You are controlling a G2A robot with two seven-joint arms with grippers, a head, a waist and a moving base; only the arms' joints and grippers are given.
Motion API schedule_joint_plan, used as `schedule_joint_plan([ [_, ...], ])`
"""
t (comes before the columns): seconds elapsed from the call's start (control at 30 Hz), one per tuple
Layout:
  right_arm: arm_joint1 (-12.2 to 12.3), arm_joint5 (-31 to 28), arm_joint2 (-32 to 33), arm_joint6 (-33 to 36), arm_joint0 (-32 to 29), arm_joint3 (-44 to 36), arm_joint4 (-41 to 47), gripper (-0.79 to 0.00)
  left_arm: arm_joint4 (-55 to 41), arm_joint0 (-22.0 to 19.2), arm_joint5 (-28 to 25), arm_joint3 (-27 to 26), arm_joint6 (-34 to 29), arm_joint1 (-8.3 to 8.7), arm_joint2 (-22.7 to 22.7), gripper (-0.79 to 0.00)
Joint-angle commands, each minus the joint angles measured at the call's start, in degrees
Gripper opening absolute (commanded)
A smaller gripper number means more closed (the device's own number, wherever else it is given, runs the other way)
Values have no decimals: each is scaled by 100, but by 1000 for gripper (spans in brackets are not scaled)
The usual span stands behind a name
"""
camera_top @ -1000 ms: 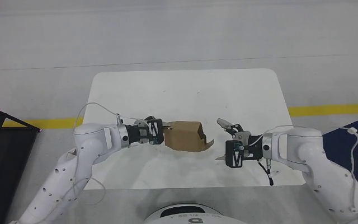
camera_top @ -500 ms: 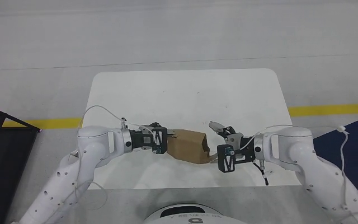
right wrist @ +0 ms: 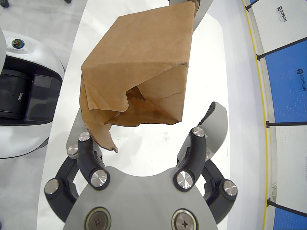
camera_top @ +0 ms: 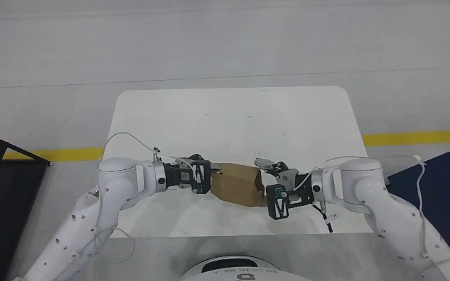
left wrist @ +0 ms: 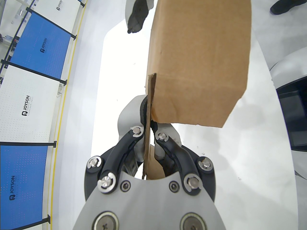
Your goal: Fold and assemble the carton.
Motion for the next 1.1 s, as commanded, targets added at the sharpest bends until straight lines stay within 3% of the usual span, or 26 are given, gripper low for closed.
schedule_joint_plan([
  [0.0, -2, -12, -12, 5, 18, 14, 18, -262, 0, -5, -10, -2, -2, 2, 5, -785],
  [0.13, -7, -19, -32, 14, 40, 38, 53, -369, -2, -19, -7, -3, -2, 5, 12, -785],
  [0.33, -11, -27, -59, 28, 53, 54, 80, -372, 8, -34, -13, 0, -3, 11, 24, -785],
  [0.4, -14, -24, -70, 28, 56, 50, 89, -354, 10, -39, -9, -3, 0, 13, 26, -785],
  [0.53, -19, 27, -82, 35, 57, 46, 102, -225, 13, -29, 1, -3, 11, 20, 15, -785],
  [0.63, -28, 184, -68, -21, 31, 64, 184, -197, 8, 0, 49, -8, 25, 26, -11, -785],
  [0.67, -33, 264, -54, -59, 19, 76, 227, -108, -2, 12, 78, -3, 30, 27, -26, -785],
  [0.77, -44, 523, 16, -158, -26, 151, 315, -111, -28, 48, 138, 9, 56, 33, -65, -785],
  [0.93, -42, 789, 193, -348, -171, 269, 353, 0, -28, 103, 215, 59, 84, 44, -118, -785],
  [1.07, -32, 991, 406, -515, -332, 325, 375, 0, -40, 151, 302, 81, 95, 51, -169, -785],
])
